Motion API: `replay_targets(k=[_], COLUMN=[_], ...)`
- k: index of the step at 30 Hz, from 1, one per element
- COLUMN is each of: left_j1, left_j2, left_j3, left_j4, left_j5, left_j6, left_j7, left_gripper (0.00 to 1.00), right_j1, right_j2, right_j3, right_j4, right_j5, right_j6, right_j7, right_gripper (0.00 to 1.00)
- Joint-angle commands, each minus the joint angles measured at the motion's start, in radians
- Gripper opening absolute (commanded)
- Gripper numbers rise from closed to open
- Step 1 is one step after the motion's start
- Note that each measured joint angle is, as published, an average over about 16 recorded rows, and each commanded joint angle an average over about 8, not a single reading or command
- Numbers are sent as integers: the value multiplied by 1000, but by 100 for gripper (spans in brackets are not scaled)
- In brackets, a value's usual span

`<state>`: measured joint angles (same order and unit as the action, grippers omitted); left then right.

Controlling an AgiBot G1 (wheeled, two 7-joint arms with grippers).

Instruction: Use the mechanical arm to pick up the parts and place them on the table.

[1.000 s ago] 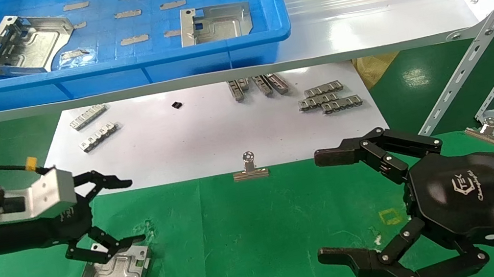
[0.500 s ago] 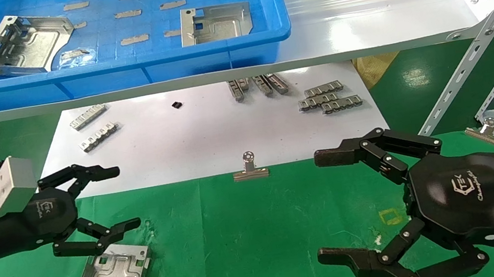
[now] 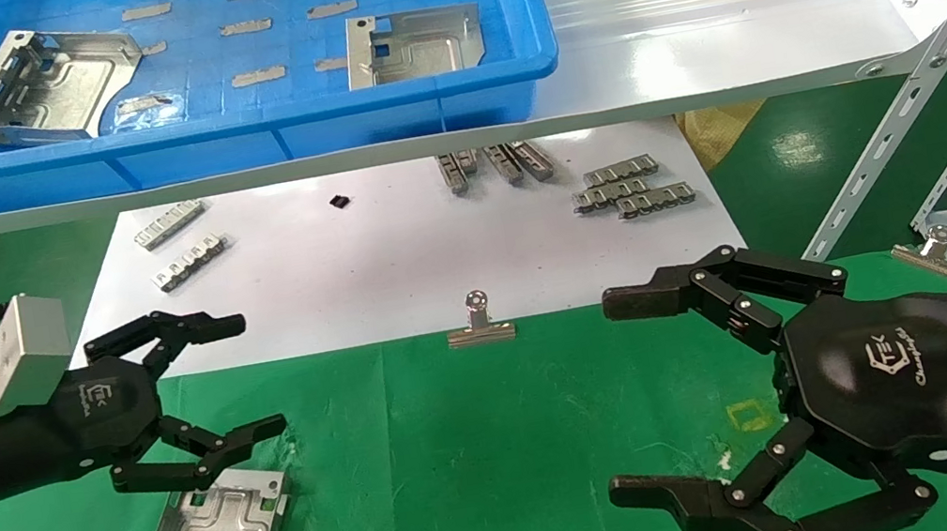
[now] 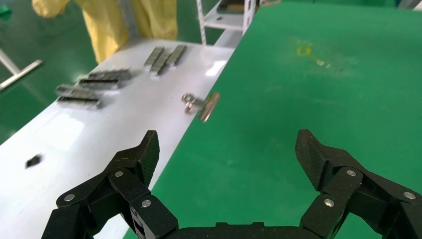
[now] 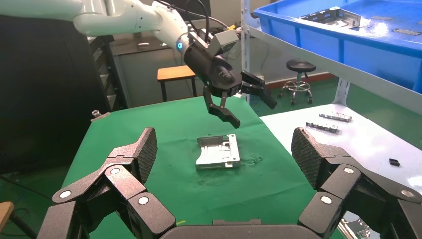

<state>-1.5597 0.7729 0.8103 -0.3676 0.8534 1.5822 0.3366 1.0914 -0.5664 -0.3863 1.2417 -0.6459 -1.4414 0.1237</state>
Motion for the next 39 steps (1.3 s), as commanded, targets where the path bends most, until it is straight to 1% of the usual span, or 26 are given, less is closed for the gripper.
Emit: replay_targets(k=[1, 39], left_j1=[18, 370], left_j2=[-6, -123], left_j3=[-20, -404], left_j4=[-34, -698], left_j5=[-5, -94], left_j6=[-3, -66], left_j7=[-19, -399], left_gripper=[100, 100], right_j1=[0, 0], right_j2=[0, 0], right_j3=[0, 0], right_j4=[0, 0], right_j5=[0, 0], right_j6=[0, 0], right_j7=[0, 0], right_gripper=[100, 100])
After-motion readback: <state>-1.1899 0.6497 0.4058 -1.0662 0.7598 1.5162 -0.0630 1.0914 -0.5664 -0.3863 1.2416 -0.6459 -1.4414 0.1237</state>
